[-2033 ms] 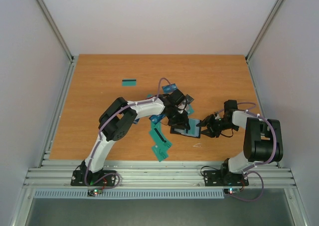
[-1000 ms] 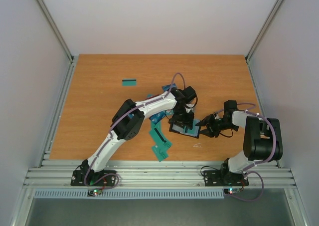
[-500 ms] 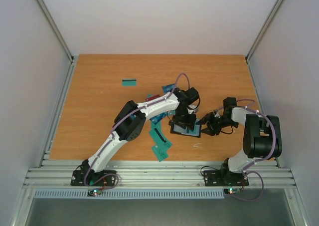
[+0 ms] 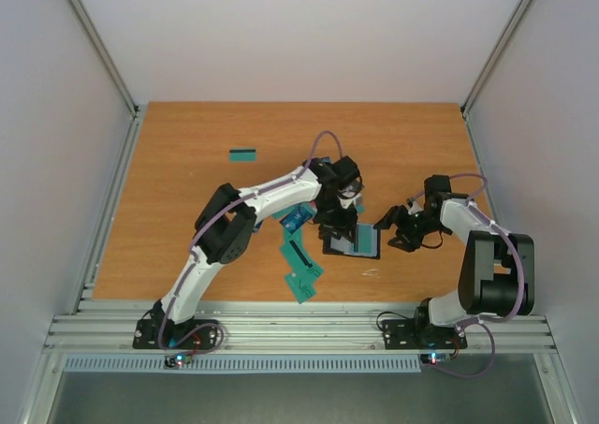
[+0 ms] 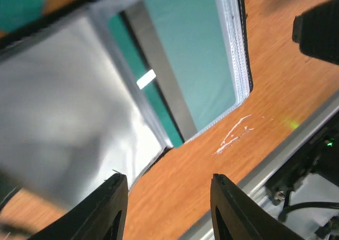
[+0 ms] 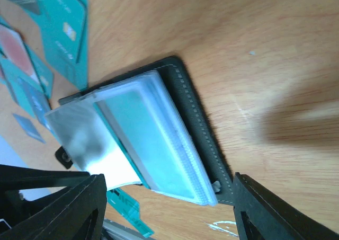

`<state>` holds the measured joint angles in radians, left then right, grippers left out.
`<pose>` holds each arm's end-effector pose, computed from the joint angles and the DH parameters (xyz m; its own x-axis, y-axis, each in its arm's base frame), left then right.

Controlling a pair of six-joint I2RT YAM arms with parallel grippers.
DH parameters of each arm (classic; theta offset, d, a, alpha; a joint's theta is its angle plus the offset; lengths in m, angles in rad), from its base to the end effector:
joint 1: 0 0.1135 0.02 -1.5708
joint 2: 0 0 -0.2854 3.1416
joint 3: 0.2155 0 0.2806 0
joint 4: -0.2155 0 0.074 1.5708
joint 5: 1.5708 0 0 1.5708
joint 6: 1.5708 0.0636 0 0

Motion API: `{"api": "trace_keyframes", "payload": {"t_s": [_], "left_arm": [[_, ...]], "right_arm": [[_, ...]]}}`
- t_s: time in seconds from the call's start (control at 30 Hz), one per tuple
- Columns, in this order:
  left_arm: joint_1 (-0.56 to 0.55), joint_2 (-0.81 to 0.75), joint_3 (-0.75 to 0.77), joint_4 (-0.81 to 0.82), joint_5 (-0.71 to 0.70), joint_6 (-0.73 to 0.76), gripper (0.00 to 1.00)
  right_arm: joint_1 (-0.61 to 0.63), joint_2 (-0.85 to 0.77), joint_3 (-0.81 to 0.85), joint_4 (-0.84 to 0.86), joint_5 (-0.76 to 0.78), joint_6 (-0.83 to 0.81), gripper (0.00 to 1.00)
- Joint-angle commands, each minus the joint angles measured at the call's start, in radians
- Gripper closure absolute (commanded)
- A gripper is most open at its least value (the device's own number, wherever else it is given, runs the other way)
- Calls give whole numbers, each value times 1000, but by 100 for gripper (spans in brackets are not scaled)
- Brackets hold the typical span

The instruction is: Put the credit cards into the card holder

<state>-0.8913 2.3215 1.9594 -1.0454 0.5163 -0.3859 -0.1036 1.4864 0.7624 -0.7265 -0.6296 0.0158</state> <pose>0.2981 -0.4190 0.1536 -0.8480 0.5289 0.0327 0.4401 0.7373 -0.5125 0.2586 0.0108 0.1368 -0.9871 0.1155 -0.1108 0.0289 0.8095 0.5864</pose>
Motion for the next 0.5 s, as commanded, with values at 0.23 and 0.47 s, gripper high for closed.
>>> {"api": "trace_keyframes", "payload": {"t_s": [0.23,0.47], "left_arm": [[50,-46,-41,110,93,32,94],[49,3,-25,162,138,15,100]], "right_arm": [[2,0,-5,73,-112,15,36],[2,10,-11,89,-128,23,39]]}}
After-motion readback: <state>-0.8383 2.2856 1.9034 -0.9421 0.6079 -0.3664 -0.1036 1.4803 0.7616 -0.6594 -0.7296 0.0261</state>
